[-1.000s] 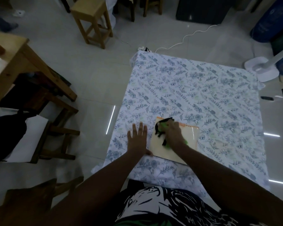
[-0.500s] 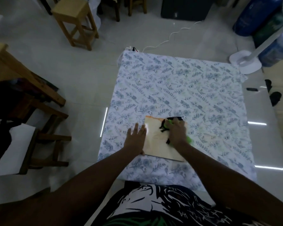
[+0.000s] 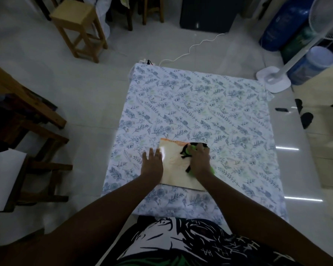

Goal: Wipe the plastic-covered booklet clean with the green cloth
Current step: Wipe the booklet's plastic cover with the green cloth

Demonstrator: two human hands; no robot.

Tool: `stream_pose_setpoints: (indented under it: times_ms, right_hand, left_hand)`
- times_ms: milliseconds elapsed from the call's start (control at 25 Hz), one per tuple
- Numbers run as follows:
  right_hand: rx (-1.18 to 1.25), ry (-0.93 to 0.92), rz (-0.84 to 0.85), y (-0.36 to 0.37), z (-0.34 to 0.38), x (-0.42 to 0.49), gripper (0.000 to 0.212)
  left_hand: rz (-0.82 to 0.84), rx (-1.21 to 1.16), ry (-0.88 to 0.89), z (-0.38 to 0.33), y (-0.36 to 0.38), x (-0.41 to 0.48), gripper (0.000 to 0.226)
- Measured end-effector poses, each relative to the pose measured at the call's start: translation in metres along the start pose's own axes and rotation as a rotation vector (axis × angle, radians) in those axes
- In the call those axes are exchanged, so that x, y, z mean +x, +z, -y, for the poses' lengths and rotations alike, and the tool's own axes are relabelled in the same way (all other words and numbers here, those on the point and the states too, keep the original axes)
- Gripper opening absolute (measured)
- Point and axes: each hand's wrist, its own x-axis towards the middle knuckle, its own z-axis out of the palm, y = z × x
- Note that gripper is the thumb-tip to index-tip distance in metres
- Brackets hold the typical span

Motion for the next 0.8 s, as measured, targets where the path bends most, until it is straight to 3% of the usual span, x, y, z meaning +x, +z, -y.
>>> stream_pose_setpoints:
  times_ms: [120, 200, 320, 480, 600, 720, 800]
  right_hand:
    - [0.009, -0.174, 0.149, 0.005, 0.019, -0.018, 0.044]
    - [-0.045, -0.282, 0.193, 0.009, -0.008, -0.037, 0.041]
    - [-0.029, -0.165, 0.035, -0.007, -0.043, -0.031, 0.045]
    - [0.062, -0.004, -0.011, -0.011, 0.0, -0.007, 0.043]
    - [0.122, -0.102, 0.08, 0.008, -0.002, -0.048, 0.036]
    - [0.111, -0.419, 0.06, 0.013, -0.038, -0.105, 0.049]
    - [0.065, -0.439, 0.088, 0.005, -0.051, -0.104, 0.042]
  left_hand:
    - [0.041, 0.026, -0.009, 0.0, -0.005, -0.001, 0.088]
    - [0.03, 0.062, -0.02, -0.003, -0.002, -0.001, 0.085]
    - [0.041, 0.042, -0.022, -0.002, -0.006, -0.001, 0.084]
    - [0.08, 0.046, -0.026, 0.001, -0.008, 0.002, 0.095]
    - [0.099, 0.051, -0.028, -0.002, -0.008, 0.003, 0.098]
    - [0.069, 0.02, -0.063, -0.005, -0.006, 0.003, 0.083]
    - [0.065, 0.043, -0.065, -0.007, -0.007, 0.002, 0.079]
